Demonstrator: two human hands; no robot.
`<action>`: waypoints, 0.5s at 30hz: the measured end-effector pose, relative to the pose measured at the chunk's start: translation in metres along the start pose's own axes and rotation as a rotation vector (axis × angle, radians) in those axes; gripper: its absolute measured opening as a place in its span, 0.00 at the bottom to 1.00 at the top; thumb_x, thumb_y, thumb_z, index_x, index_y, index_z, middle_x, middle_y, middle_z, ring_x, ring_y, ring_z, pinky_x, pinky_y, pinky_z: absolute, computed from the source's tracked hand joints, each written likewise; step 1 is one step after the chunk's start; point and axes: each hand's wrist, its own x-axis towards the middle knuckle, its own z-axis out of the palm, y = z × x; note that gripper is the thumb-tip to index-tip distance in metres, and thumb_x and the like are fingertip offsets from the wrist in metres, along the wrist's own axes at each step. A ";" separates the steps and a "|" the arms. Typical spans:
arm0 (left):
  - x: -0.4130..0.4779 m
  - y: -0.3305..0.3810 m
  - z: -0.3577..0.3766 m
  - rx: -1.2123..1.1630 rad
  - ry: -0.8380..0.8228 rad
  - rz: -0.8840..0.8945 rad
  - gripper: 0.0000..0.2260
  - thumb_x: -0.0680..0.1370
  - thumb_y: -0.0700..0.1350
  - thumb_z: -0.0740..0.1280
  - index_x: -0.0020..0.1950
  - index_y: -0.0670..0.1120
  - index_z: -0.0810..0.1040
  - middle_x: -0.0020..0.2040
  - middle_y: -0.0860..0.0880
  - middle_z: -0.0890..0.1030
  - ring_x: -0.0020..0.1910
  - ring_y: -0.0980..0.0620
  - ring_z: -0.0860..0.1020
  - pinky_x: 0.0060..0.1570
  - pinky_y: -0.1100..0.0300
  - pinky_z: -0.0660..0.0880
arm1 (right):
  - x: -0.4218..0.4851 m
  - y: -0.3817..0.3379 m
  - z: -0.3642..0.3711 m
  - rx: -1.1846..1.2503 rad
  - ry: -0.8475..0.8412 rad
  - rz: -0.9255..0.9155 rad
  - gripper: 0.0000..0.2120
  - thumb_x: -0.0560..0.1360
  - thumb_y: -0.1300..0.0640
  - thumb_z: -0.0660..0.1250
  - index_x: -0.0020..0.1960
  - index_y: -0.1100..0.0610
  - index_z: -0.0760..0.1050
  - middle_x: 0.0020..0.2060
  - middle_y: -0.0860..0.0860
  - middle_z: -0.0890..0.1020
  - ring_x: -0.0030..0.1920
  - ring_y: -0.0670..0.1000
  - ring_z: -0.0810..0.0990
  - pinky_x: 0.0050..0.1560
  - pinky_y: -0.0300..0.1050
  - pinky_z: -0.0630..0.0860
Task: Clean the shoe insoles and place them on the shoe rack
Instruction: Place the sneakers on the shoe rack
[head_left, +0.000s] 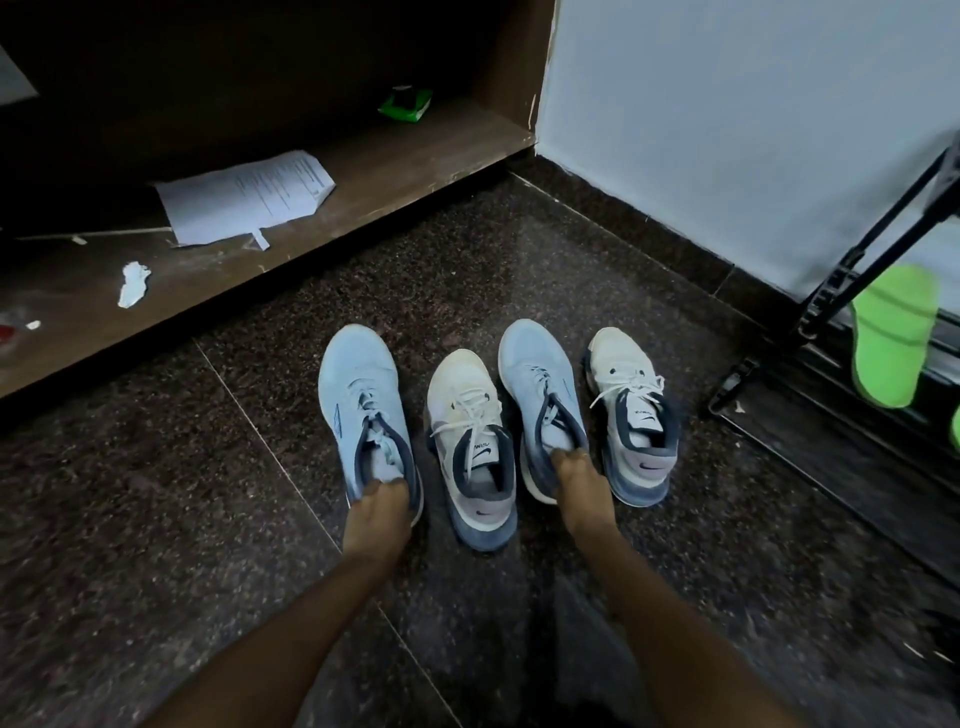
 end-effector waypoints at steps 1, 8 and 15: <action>0.001 0.001 -0.010 -0.001 0.018 0.007 0.11 0.81 0.41 0.58 0.63 0.41 0.71 0.60 0.43 0.76 0.60 0.45 0.76 0.54 0.56 0.73 | 0.000 -0.003 -0.006 0.001 0.011 -0.005 0.13 0.77 0.68 0.55 0.59 0.61 0.68 0.57 0.57 0.73 0.55 0.57 0.75 0.48 0.46 0.71; -0.009 0.024 -0.077 0.003 0.135 0.106 0.13 0.81 0.42 0.59 0.65 0.42 0.71 0.62 0.43 0.75 0.63 0.46 0.73 0.57 0.57 0.71 | -0.009 -0.019 -0.075 -0.087 0.125 -0.064 0.11 0.77 0.67 0.55 0.58 0.61 0.68 0.57 0.55 0.74 0.58 0.55 0.72 0.44 0.46 0.69; -0.038 0.075 -0.141 -0.016 0.261 0.234 0.10 0.81 0.39 0.57 0.59 0.41 0.74 0.57 0.43 0.78 0.59 0.46 0.76 0.51 0.57 0.73 | -0.031 -0.015 -0.158 -0.147 0.260 -0.040 0.11 0.76 0.69 0.55 0.57 0.62 0.69 0.56 0.56 0.74 0.61 0.55 0.70 0.42 0.47 0.67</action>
